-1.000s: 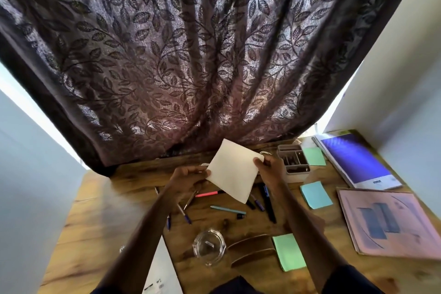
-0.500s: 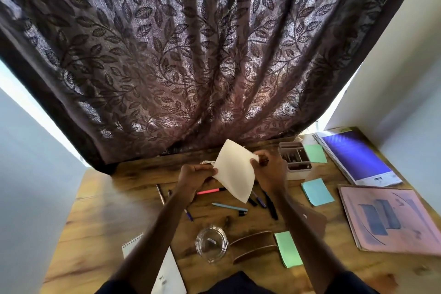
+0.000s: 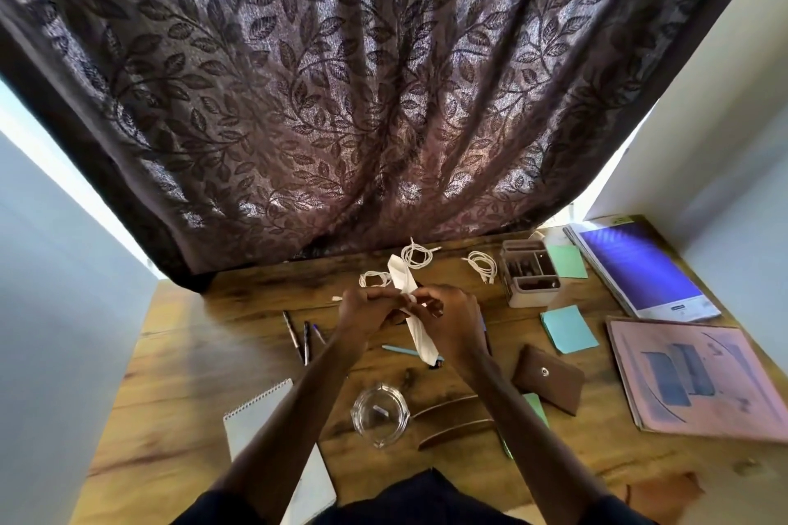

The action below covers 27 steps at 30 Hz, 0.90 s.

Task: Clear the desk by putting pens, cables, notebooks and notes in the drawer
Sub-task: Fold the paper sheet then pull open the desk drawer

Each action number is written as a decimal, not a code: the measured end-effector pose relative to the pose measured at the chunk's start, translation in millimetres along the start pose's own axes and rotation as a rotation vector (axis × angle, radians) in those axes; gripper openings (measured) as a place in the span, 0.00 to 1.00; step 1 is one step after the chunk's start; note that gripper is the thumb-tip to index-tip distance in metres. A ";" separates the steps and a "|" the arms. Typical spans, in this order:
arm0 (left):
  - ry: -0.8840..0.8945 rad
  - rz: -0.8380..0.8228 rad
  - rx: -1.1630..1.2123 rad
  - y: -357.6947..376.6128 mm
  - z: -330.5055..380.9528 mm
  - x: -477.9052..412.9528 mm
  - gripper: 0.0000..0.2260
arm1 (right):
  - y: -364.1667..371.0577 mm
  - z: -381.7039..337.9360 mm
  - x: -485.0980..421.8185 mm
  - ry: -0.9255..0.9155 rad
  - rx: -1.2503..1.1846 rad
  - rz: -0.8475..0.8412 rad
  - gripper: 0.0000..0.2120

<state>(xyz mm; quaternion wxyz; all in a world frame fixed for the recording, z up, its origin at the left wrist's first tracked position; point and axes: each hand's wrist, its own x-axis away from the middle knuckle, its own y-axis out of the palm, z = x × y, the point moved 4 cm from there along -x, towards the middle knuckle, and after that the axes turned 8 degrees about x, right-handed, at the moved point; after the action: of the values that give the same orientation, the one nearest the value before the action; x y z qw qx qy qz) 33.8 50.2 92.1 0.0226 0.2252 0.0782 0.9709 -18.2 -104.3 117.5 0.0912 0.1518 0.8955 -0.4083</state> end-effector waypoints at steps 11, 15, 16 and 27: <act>-0.018 -0.081 0.041 5.1 -0.9 7.2 0.06 | 1.0 2.9 4.8 0.035 0.113 0.000 0.10; -0.023 -0.048 0.037 2.0 -3.2 7.1 0.03 | 3.6 4.9 6.3 0.058 0.140 -0.035 0.08; -0.021 -0.037 0.027 1.8 -3.4 7.4 0.03 | 3.8 4.5 6.5 0.062 0.135 -0.037 0.09; -0.085 0.024 0.048 2.8 -4.6 6.4 0.06 | 5.5 -0.3 7.4 -0.008 0.123 -0.058 0.14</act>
<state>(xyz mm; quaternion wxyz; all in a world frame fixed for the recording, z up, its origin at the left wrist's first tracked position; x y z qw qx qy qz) 26.0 47.3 91.3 0.0088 0.2678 0.0976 0.9585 -23.3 -99.2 111.7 0.0736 0.1293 0.8724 -0.4656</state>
